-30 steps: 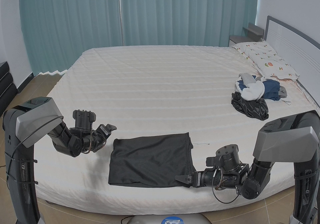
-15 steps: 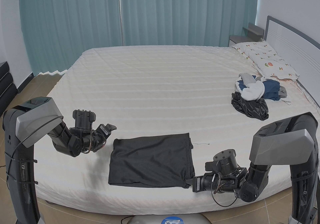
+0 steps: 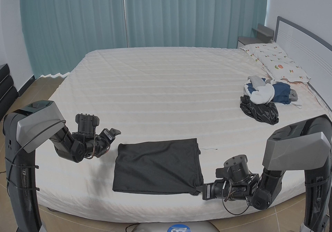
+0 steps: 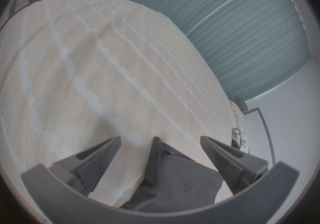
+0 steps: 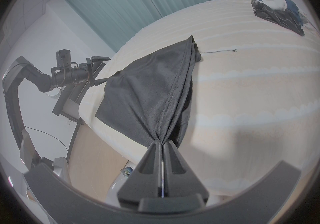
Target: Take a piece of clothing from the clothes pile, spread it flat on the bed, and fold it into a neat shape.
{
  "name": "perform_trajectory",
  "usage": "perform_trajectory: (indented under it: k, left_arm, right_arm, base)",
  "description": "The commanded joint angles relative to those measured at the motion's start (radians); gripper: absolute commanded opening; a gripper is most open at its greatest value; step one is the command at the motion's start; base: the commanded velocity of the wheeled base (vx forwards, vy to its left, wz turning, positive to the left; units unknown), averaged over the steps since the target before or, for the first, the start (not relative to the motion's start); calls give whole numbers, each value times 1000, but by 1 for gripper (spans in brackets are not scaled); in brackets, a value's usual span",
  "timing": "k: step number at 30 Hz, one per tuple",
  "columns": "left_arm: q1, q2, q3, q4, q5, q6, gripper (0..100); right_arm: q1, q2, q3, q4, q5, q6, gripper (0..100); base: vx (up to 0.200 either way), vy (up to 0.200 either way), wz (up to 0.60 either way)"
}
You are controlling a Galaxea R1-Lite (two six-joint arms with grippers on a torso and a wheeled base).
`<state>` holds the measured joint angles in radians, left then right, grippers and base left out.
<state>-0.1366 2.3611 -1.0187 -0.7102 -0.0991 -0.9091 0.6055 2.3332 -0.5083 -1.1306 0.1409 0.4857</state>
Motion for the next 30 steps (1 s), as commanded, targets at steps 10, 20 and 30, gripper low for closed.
perform_trajectory:
  k: [10, 20, 30]
  left_arm:
    - [0, 3, 0, -2, -1, -1, 100]
    - [0, 3, 0, 0, -1, -2, 100]
    - [0, 3, -1, 0, -1, -2, 100]
  right_arm:
    - [-6, -26, -1, 69, 0, -19, 100]
    - [-145, 20, -276, 111, -3, -10, 100]
    - [-184, 192, -704, 377, -24, 77, 100]
  base:
    - [0, 0, 0]
    - [0, 0, 0]
    - [0, 0, 0]
